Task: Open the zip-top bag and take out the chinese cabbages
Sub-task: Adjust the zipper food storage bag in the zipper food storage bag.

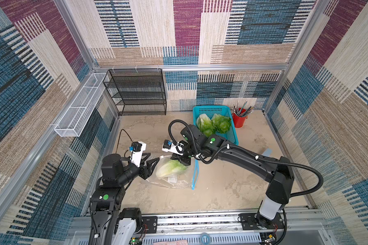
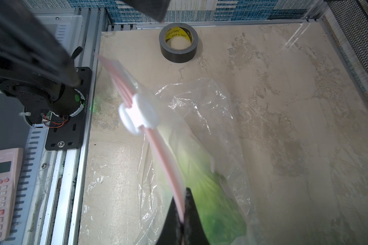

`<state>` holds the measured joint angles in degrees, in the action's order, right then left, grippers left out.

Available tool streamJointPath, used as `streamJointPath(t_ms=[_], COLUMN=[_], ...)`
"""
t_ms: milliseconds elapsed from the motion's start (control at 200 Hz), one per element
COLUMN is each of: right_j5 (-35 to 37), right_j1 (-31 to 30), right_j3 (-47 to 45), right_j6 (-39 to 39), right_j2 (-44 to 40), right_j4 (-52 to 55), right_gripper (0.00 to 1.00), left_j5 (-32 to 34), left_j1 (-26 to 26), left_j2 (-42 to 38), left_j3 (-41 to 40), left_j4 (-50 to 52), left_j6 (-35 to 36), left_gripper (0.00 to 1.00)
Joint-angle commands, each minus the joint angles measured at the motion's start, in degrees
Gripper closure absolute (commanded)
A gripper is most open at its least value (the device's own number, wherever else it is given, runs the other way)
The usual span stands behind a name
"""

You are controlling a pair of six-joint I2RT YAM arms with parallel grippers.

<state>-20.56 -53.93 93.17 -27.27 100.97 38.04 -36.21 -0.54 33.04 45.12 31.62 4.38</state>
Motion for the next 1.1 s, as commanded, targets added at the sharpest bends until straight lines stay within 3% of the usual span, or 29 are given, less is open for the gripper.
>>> streamJointPath(t_ms=[0,351,531,726,1097], right_j5=[-0.9,-1.1,-1.0,-1.2,-1.7], right_j1=[0.1,0.1,0.2,0.2,0.2], right_j3=[0.7,0.0,-0.4,-0.1,0.1], right_j6=[-0.8,-0.5,-0.3,-0.3,0.0], right_j2=[-0.1,-0.6,-0.8,-0.4,-0.7], right_j4=[-0.2,-0.1,-0.3,-0.2,-0.3], right_gripper=[1.0,1.0,1.0,1.0,1.0], left_j5=[-0.6,-5.6,-6.6,-7.2,-9.0], left_j1=[0.0,0.0,0.0,0.0,0.0], left_j2=[0.6,4.6,3.9,2.8,2.6], left_j3=[-0.3,-1.9,-2.7,-3.2,-3.9], left_j4=[0.0,-6.3,-7.4,-7.8,-9.4], left_j6=[1.9,-0.4,-1.2,-1.7,-3.0], left_gripper=[0.41,0.66,0.88,1.0,0.94])
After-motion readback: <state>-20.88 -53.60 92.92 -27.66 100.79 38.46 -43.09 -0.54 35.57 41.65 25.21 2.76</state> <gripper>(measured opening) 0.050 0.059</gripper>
